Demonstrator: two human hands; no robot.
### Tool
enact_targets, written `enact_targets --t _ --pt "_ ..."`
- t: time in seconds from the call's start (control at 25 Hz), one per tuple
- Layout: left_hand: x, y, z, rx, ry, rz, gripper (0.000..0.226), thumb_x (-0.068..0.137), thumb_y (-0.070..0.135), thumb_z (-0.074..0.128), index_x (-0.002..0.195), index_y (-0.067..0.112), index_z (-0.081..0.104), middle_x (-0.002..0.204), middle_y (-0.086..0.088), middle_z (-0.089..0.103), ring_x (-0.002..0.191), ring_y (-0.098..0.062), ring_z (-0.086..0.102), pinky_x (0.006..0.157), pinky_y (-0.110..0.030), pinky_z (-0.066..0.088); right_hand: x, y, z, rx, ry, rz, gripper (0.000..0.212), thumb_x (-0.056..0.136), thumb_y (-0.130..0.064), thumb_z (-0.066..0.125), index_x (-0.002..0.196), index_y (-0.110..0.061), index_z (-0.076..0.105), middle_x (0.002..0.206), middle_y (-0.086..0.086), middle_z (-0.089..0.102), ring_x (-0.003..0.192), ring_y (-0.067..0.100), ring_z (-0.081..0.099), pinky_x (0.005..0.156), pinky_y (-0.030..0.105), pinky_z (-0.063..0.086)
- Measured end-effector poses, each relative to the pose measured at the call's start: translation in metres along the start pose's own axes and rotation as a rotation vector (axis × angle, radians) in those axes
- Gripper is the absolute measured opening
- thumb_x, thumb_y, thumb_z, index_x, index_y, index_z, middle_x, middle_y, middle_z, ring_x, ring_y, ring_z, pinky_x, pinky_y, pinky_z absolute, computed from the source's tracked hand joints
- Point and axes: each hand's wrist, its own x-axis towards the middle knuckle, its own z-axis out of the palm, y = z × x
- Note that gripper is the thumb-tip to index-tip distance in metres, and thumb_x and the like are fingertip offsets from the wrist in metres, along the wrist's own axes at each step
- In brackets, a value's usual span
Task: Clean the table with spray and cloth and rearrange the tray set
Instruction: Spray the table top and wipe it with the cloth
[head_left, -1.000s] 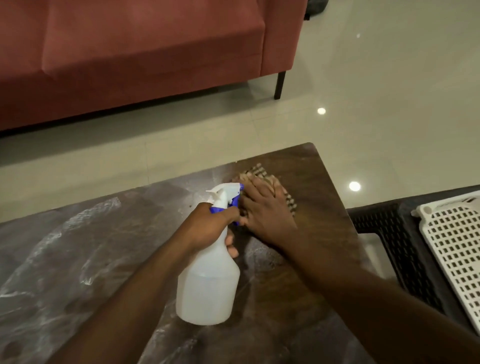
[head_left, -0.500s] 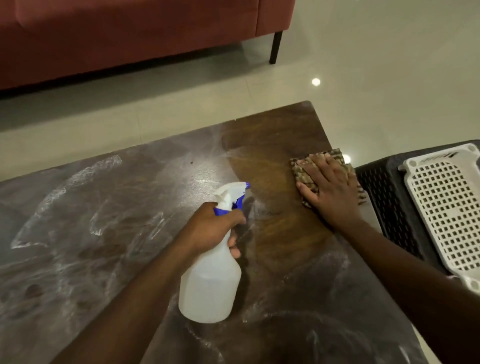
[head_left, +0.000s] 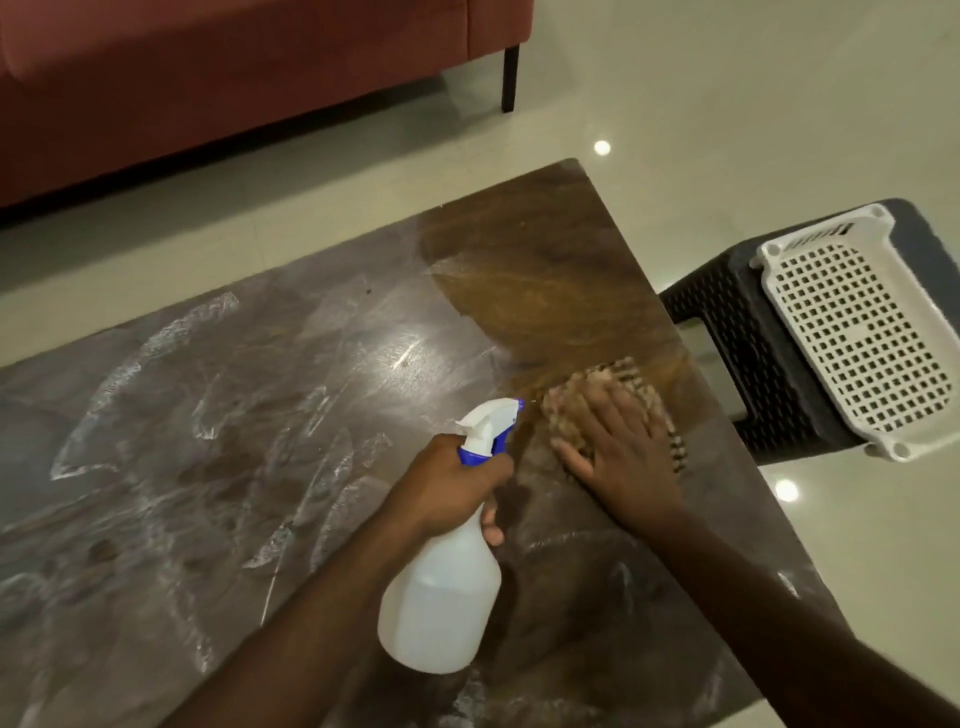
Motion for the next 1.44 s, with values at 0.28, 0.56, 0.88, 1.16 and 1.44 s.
enact_targets --t 0.28,0.56,0.88,1.16,1.44 --pt "-0.019 -0.023 0.031 0.054 -0.023 0.042 0.013 0.087 0.020 0.057 0.087 0.009 0.064 0.051 -0.010 0.060 0.052 -0.030 0.067 0.073 -0.045 0.059 -0.047 -0.002 -0.010 -0.012 0.048 0.339 0.053 0.088 -0.054 0.042 0.136 -0.033 0.044 0.145 -0.003 0.043 0.136 0.021 0.032 0.109 0.053 0.019" --pt "-0.048 -0.041 0.061 0.071 0.004 0.051 0.024 0.090 0.017 0.055 0.104 -0.003 0.060 0.050 -0.012 0.058 0.050 -0.028 0.065 0.063 -0.038 0.056 -0.130 0.066 -0.022 -0.058 0.005 0.212 0.056 0.093 -0.057 0.028 0.142 -0.033 0.036 0.151 -0.003 0.035 0.140 0.022 0.026 0.110 0.057 0.021" --pt "-0.075 -0.059 0.099 0.011 -0.088 -0.044 0.029 0.092 0.019 0.059 0.110 -0.002 0.063 0.053 -0.016 0.059 0.046 -0.029 0.061 0.063 -0.038 0.057 -0.195 0.065 -0.016 -0.035 0.001 -0.078 0.052 0.093 -0.054 0.033 0.139 -0.032 0.041 0.146 -0.001 0.043 0.136 0.024 0.035 0.108 0.056 0.026" --pt "-0.097 -0.079 0.143 -0.029 -0.054 -0.026 0.020 0.092 0.017 0.058 0.104 0.006 0.070 0.047 -0.011 0.053 0.045 -0.028 0.059 0.060 -0.035 0.052 -0.204 0.046 -0.019 0.008 0.041 -0.046 0.052 0.093 -0.057 0.034 0.139 -0.034 0.036 0.143 0.002 0.046 0.132 0.027 0.041 0.105 0.059 0.030" --pt "-0.095 -0.096 0.133 -0.125 -0.063 0.004 0.026 0.075 0.026 0.064 0.093 0.008 0.070 0.087 -0.043 0.059 0.041 -0.028 0.054 0.059 -0.043 0.053 -0.158 0.073 -0.033 0.145 0.027 0.518 0.059 0.089 -0.060 0.032 0.139 -0.029 0.035 0.146 0.008 0.039 0.136 0.031 0.029 0.109 0.056 0.022"
